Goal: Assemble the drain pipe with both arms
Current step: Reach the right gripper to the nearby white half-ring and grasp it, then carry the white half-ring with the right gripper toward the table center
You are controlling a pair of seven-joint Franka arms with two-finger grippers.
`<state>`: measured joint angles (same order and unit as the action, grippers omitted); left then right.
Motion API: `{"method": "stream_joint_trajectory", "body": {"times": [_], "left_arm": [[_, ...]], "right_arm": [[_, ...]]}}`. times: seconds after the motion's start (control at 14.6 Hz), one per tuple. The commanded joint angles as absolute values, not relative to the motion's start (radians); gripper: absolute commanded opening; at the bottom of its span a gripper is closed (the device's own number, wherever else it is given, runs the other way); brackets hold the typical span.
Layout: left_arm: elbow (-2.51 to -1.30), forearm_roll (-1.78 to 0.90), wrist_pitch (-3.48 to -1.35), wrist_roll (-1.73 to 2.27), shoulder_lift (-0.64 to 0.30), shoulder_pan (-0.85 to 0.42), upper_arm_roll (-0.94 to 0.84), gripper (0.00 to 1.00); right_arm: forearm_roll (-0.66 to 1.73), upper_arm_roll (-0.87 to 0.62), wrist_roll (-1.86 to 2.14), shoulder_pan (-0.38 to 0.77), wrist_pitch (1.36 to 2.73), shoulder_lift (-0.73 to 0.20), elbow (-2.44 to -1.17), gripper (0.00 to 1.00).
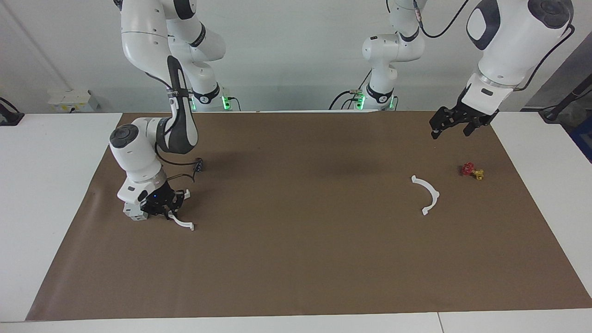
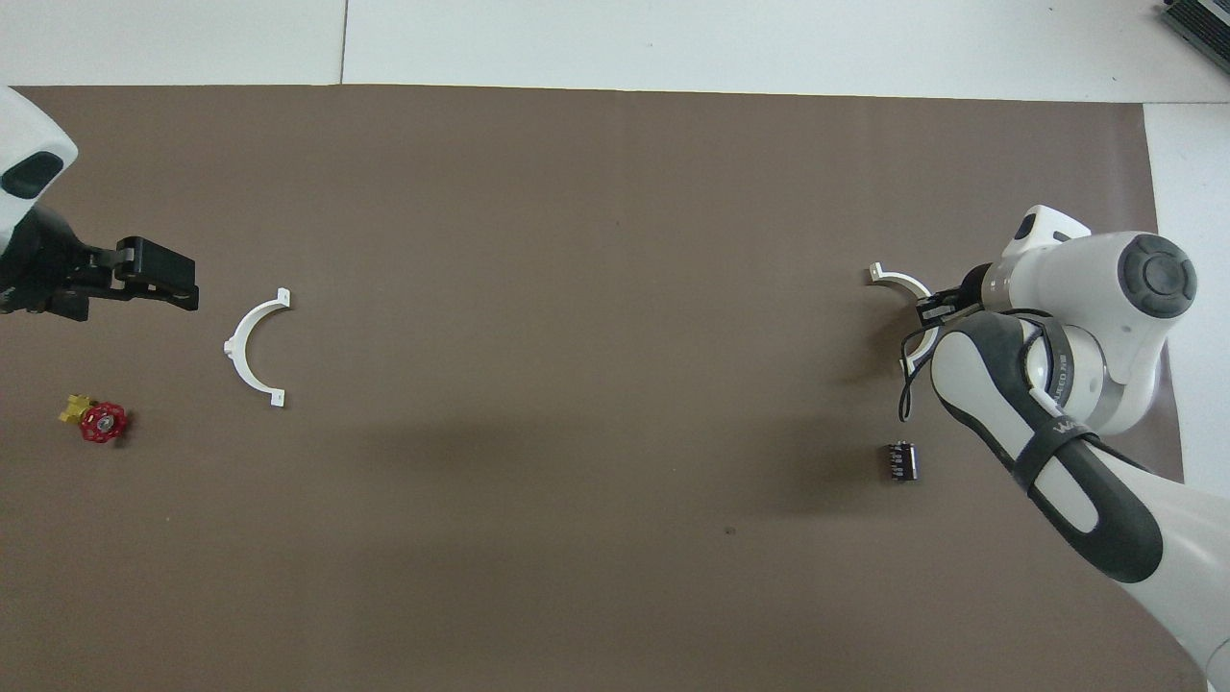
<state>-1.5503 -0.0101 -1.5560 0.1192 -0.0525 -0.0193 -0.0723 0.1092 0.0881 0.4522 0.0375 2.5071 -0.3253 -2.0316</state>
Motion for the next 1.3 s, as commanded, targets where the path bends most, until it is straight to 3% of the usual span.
{"method": "stream_joint_trajectory", "body": {"times": [0.0,0.14,0.41,0.55,0.75,1.23], "left_arm": [[-1.598,0.008,-1.555,0.117,-0.012,-0.018,-0.074,1.0],[-1.598,0.008,-1.559,0.117,-0.009,-0.018,-0.074,1.0],[-1.601,0.008,-1.559,0.118,-0.008,-0.02,-0.074,1.0],[-1.601,0.008,-1.56,0.118,-0.008,-0.02,-0.074,1.0],[-1.612,0.008,-1.565,0.12,-0.006,-0.021,-0.074,1.0],[-1.658,0.008,-1.609,0.12,0.014,-0.018,-0.074,1.0]], "right_arm": [[0.137,0.08,0.353,0.067,2.378,-0.319,-1.942,0.0],[0.123,0.08,0.234,0.129,2.306,-0.321,-1.893,0.0],[0.115,0.08,0.007,0.299,2.303,-0.328,-1.861,0.0],[0.115,0.081,-0.085,0.377,2.298,-0.377,-1.804,0.0],[0.094,0.08,-0.199,0.448,2.292,-0.446,-1.724,0.0],[0.071,0.08,-0.345,0.572,2.348,-0.497,-1.72,0.0]]}}
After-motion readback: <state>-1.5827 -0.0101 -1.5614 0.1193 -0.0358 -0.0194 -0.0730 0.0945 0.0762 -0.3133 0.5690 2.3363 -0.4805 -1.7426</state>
